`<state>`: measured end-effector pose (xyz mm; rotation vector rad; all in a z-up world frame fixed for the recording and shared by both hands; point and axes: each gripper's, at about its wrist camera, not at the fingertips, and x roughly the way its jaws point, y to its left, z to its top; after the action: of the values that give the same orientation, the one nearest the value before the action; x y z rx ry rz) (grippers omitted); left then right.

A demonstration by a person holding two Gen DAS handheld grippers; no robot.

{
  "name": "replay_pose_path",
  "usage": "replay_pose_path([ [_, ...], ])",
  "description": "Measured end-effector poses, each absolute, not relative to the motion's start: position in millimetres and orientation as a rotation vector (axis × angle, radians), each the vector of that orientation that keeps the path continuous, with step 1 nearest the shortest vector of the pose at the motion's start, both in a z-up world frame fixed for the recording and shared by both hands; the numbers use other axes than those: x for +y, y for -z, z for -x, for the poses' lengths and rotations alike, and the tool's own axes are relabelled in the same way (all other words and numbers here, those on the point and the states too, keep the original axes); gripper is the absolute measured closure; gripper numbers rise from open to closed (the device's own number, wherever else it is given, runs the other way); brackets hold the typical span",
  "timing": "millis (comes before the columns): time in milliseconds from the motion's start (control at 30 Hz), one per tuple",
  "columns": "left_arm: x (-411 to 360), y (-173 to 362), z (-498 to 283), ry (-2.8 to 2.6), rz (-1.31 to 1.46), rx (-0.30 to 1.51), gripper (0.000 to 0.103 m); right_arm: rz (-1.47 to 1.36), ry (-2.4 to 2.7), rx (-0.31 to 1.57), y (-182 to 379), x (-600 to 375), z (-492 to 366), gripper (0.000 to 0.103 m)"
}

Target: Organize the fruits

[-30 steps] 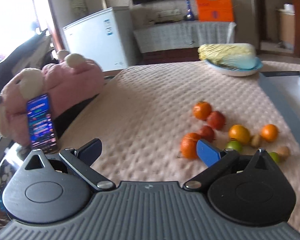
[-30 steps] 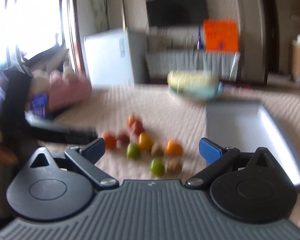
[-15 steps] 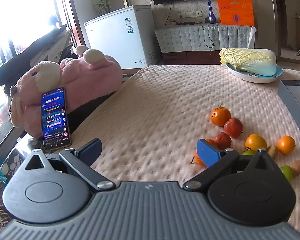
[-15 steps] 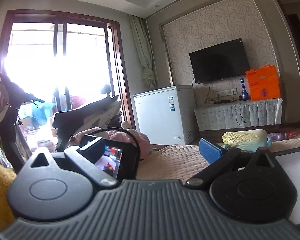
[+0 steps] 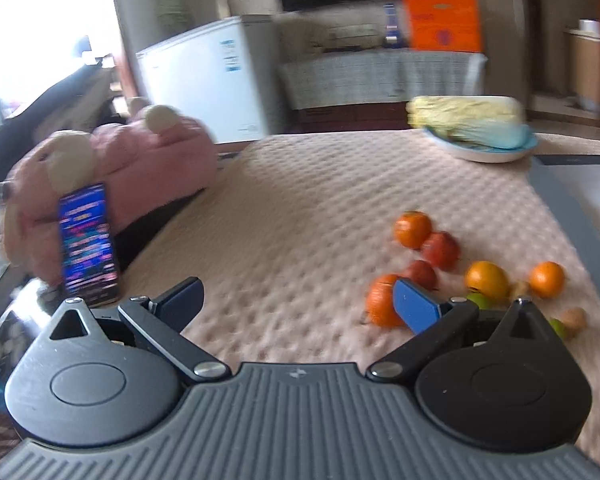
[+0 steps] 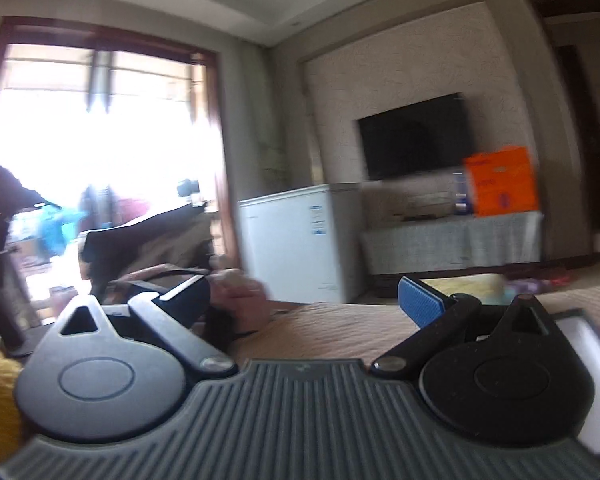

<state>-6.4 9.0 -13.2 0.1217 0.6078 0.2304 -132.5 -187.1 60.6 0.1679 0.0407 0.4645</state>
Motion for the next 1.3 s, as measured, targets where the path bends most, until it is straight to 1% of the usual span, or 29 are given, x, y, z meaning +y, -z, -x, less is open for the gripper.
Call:
replay_pose_path([
  [100, 18, 10, 13, -0.075, -0.119, 0.59, 0.001, -0.137, -0.286, 0.185, -45, -209, 108, 0.001],
  [167, 20, 9, 20, 0.024, -0.134, 0.573, 0.001, -0.074, -0.234, 0.312, -27, -214, 94, 0.008],
  [233, 19, 9, 25, 0.084, -0.143, 0.567, 0.001, -0.032, -0.262, 0.41, -9, -211, 86, 0.024],
  [300, 19, 10, 27, 0.14, -0.129, 0.574, 0.001, 0.022, -0.323, 0.448, 7, -200, 86, 0.025],
  [467, 15, 20, 23, 0.238, -0.1, 0.615, 0.002, 0.139, -0.389, 0.487, 11, -173, 75, 0.026],
  [500, 12, 22, 23, 0.255, -0.109, 0.617, 0.003, 0.143, -0.362, 0.519, 12, -175, 66, 0.032],
  [533, 9, 24, 23, 0.27, -0.121, 0.615, 0.006, 0.13, -0.351, 0.541, 16, -177, 64, 0.04],
  [567, 5, 26, 21, 0.28, -0.134, 0.61, 0.009, 0.114, -0.361, 0.555, 17, -180, 59, 0.042],
  [600, 2, 28, 19, 0.286, -0.148, 0.611, 0.011, 0.113, -0.366, 0.562, 18, -179, 58, 0.043],
  [667, -1, 34, 13, 0.299, -0.153, 0.633, 0.025, 0.129, -0.388, 0.562, 22, -176, 57, 0.043],
  [700, -2, 35, 10, 0.315, -0.145, 0.643, 0.028, 0.141, -0.405, 0.56, 24, -173, 58, 0.044],
  [733, -2, 36, 7, 0.336, -0.137, 0.644, 0.032, 0.156, -0.415, 0.566, 26, -170, 58, 0.049],
  [767, -4, 37, 5, 0.345, -0.134, 0.642, 0.033, 0.169, -0.426, 0.575, 27, -167, 57, 0.054],
  [800, -6, 37, 2, 0.345, -0.136, 0.642, 0.033, 0.174, -0.44, 0.581, 27, -165, 54, 0.06],
  [900, -12, 41, -5, 0.337, -0.141, 0.652, 0.033, 0.168, -0.44, 0.592, 30, -164, 48, 0.06],
  [1000, -21, 46, -13, 0.314, -0.163, 0.668, 0.039, 0.169, -0.411, 0.6, 32, -162, 40, 0.061],
  [1067, -25, 52, -19, 0.277, -0.167, 0.687, 0.048, 0.159, -0.411, 0.604, 34, -159, 34, 0.065],
  [1167, -25, 58, -30, 0.253, -0.127, 0.732, 0.054, 0.171, -0.407, 0.603, 36, -155, 30, 0.066],
  [1233, -27, 60, -33, 0.248, -0.115, 0.73, 0.054, 0.179, -0.397, 0.603, 36, -154, 27, 0.068],
  [1300, -30, 64, -36, 0.236, -0.118, 0.737, 0.054, 0.212, -0.387, 0.608, 37, -153, 27, 0.068],
])
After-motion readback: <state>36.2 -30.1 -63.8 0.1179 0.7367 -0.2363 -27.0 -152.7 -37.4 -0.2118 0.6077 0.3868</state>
